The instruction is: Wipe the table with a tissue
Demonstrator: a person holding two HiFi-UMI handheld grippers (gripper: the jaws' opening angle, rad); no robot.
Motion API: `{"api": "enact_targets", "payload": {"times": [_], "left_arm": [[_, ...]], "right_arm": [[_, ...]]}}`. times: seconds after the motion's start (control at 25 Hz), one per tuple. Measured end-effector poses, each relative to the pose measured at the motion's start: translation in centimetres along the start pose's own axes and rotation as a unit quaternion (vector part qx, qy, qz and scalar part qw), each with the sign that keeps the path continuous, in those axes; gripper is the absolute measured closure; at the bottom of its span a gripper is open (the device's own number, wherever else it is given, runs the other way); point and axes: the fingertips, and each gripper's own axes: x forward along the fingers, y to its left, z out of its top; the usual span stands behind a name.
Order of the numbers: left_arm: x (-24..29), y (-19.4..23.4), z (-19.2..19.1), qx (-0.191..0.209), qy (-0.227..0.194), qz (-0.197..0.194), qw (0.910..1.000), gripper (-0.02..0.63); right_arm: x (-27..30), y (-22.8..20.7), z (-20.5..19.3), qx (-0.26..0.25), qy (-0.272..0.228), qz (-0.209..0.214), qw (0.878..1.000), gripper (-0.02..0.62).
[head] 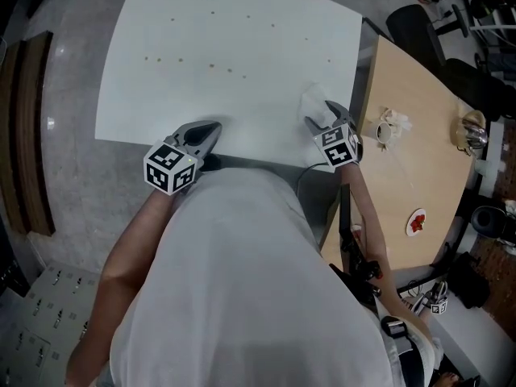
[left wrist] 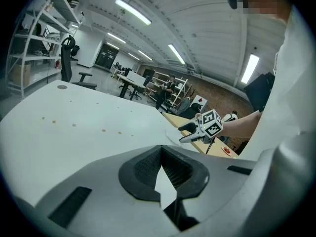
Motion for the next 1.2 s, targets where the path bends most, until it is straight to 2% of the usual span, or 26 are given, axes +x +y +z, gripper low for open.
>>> {"api": "enact_targets", "payload": {"times": [0.04,0.12,0.36,0.56,0.6,0.64,0.68,0.84,1.04,1.2], "left_arm": [[0.0,-0.1,0.0,0.002,0.001,-0.001,1.0000,0.598],[0.0,-0.3,-0.1,0.005,0.004,-0.001,1.0000,0.598],[-0.7,-0.1,-0.4,0.010,0.013,0.005,0.9999,0.598],[-1.3,0.5,-0.5,0.006,0.012,0.012,0.9998,0.598],[-1.4,0.7,-0.6,0.005,0.011,0.013,0.9998,0.598],[-1.5,0.8,-0.6,0.004,0.011,0.013,0.9998,0.598],[-1.5,0.9,-0.7,0.004,0.011,0.012,0.9999,0.598],[-1.7,1.4,-0.5,0.003,0.007,0.005,1.0000,0.598],[-2.0,2.9,0.5,0.005,0.003,-0.009,0.9999,0.598],[-2.5,3.9,1.1,0.014,0.008,-0.026,0.9995,0.598]], "right_arm": [[0.0,-0.4,0.3,-0.012,-0.009,-0.013,1.000,0.325],[0.4,-1.1,0.7,0.002,-0.032,-0.016,0.999,0.319],[4.2,-2.1,-0.3,0.097,-0.028,0.040,0.994,0.319],[5.4,-3.8,-0.4,0.200,-0.033,0.026,0.979,0.330],[5.4,-4.0,-0.4,0.212,-0.030,0.018,0.977,0.363],[5.4,-4.0,-0.3,0.216,-0.026,0.010,0.976,0.468],[5.4,-3.7,-0.2,0.210,-0.020,0.003,0.978,0.528],[5.5,-0.9,0.8,0.115,0.008,0.003,0.993,0.549],[5.4,4.1,2.4,0.084,0.026,0.036,0.995,0.550],[5.1,8.3,3.7,0.100,0.017,0.061,0.993,0.551]]}}
